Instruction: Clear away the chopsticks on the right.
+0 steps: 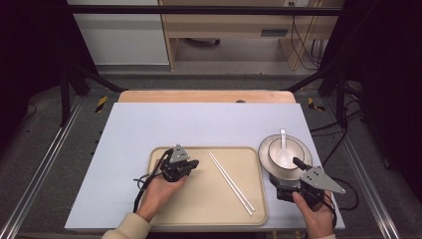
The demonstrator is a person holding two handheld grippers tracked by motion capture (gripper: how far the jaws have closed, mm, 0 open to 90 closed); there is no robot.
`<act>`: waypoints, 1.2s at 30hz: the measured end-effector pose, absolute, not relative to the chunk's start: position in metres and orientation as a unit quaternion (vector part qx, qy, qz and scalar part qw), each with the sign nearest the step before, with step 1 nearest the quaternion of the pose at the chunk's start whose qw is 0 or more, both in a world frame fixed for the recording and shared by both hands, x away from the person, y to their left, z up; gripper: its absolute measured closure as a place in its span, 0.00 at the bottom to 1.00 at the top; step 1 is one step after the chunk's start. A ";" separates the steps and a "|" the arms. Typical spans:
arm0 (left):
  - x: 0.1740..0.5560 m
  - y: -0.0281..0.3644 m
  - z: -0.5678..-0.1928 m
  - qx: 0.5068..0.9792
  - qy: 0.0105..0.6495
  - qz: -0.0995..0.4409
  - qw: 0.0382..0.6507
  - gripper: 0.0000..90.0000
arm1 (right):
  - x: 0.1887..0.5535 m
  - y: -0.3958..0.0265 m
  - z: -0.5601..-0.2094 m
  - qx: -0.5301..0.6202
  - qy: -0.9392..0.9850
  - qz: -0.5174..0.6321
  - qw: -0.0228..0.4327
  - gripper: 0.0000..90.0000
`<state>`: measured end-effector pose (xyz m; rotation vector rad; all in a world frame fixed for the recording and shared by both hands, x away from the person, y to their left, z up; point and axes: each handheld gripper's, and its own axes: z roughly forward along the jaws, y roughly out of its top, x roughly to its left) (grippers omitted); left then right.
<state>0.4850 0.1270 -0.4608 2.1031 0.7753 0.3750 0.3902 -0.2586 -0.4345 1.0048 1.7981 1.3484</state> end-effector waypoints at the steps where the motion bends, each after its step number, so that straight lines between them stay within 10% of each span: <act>1: 0.486 0.125 -0.461 0.841 0.309 0.148 0.420 0.99 | 0.390 -0.260 -0.435 0.386 0.688 0.516 0.334 0.07; 36: 0.511 0.064 -0.473 0.879 0.283 0.130 0.362 0.99 | 0.391 -0.264 -0.443 0.383 0.682 0.523 0.339 0.11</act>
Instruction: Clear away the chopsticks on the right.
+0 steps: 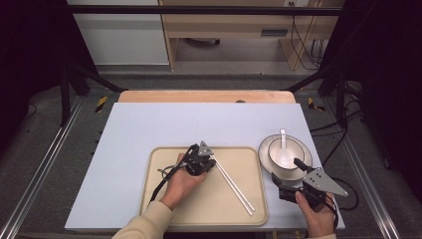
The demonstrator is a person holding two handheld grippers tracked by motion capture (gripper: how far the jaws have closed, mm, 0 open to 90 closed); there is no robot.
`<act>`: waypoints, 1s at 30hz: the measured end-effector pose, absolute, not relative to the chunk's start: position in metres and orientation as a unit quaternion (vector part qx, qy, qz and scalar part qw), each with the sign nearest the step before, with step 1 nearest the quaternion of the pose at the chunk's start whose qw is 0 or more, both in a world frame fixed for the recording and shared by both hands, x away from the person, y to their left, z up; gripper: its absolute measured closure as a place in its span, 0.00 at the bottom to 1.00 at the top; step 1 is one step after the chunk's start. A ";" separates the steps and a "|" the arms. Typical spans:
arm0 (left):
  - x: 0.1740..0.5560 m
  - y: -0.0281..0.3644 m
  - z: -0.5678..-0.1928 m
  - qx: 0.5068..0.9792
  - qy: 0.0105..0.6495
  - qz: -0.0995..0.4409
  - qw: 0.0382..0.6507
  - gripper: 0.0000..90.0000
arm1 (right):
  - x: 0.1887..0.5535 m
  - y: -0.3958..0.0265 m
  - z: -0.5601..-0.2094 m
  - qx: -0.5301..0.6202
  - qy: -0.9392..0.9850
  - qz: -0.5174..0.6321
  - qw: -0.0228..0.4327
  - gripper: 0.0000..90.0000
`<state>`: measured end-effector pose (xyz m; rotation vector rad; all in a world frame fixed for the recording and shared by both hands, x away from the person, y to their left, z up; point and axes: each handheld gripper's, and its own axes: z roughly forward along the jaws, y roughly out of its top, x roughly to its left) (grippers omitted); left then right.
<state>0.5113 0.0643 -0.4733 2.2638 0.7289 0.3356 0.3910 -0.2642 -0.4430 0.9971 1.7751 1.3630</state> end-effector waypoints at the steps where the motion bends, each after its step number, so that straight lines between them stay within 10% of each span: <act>1: 0.511 0.064 -0.473 0.879 0.283 0.130 0.362 0.99 | 0.391 -0.264 -0.443 0.383 0.682 0.523 0.338 0.11; 30: 0.502 -0.009 -0.476 0.903 0.178 0.092 0.381 0.99 | 0.394 -0.262 -0.444 0.393 0.683 0.518 0.332 0.13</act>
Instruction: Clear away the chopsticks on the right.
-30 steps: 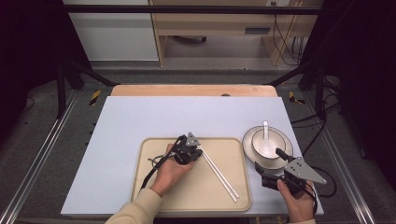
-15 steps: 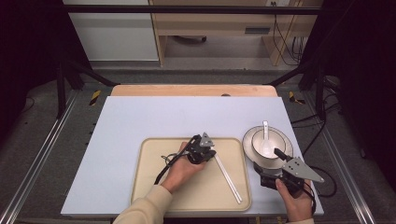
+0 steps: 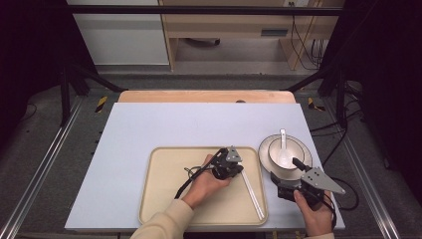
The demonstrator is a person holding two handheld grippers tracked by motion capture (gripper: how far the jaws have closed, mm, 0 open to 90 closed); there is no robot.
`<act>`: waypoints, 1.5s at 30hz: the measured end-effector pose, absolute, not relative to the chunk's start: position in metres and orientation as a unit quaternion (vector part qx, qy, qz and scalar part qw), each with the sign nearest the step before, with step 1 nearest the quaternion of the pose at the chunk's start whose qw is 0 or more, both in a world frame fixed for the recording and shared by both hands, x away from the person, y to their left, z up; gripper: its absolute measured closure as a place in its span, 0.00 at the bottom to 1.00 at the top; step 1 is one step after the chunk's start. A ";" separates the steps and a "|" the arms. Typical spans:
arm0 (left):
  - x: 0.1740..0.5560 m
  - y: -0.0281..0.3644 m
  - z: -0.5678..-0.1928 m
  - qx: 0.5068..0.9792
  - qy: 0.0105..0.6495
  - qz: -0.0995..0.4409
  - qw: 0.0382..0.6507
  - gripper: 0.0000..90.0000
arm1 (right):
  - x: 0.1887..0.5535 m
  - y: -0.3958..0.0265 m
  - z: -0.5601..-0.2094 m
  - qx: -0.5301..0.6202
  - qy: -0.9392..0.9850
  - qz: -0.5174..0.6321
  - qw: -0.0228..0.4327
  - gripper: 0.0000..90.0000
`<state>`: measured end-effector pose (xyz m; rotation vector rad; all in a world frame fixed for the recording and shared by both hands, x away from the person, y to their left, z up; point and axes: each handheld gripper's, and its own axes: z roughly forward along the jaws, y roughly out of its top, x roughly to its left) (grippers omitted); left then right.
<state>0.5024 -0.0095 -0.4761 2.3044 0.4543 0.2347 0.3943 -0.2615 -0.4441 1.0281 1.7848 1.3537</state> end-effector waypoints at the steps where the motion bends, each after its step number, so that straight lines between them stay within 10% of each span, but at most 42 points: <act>1: 0.500 -0.013 -0.476 0.903 0.174 0.089 0.382 0.99 | 0.395 -0.262 -0.444 0.394 0.682 0.517 0.333 0.13; 26: 0.469 -0.002 -0.466 0.894 0.150 0.091 0.412 0.98 | 0.393 -0.257 -0.444 0.397 0.685 0.514 0.331 0.11; 45: 0.452 0.123 -0.440 0.820 0.221 0.189 0.494 0.29 | 0.389 -0.228 -0.443 0.376 0.699 0.513 0.326 0.09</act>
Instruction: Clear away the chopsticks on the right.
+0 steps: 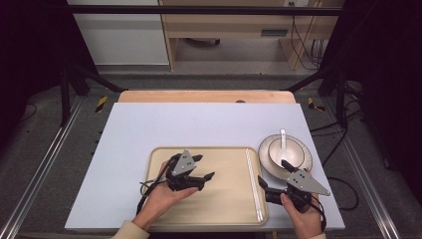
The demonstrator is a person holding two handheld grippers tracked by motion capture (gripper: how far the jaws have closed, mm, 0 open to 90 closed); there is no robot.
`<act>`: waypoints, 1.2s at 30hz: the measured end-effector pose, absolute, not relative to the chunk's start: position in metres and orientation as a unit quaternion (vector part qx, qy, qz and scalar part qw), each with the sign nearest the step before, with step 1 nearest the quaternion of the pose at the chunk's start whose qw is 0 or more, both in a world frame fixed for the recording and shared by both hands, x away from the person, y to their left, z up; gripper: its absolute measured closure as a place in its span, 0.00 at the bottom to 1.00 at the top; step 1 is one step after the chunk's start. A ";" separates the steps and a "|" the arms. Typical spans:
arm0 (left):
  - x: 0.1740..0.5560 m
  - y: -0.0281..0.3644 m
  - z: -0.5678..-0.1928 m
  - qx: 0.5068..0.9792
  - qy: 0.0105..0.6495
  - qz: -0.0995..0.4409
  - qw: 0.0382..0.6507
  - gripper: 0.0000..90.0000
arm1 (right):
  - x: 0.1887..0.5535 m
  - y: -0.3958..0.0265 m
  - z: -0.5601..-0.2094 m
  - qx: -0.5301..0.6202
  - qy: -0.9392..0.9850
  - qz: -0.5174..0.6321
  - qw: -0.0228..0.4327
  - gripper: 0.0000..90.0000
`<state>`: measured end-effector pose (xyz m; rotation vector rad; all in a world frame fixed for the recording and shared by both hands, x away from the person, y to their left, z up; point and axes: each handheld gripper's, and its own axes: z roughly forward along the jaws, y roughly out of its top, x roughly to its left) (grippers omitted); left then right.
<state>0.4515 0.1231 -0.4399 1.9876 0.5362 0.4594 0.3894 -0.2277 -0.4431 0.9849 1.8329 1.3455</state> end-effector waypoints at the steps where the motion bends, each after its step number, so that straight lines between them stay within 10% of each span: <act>1: 0.452 0.123 -0.440 0.820 0.221 0.189 0.494 0.27 | 0.389 -0.227 -0.443 0.375 0.699 0.514 0.325 0.09; 36: 0.424 0.295 -0.432 0.707 0.287 0.293 0.576 0.04 | 0.390 -0.219 -0.445 0.359 0.698 0.530 0.319 0.06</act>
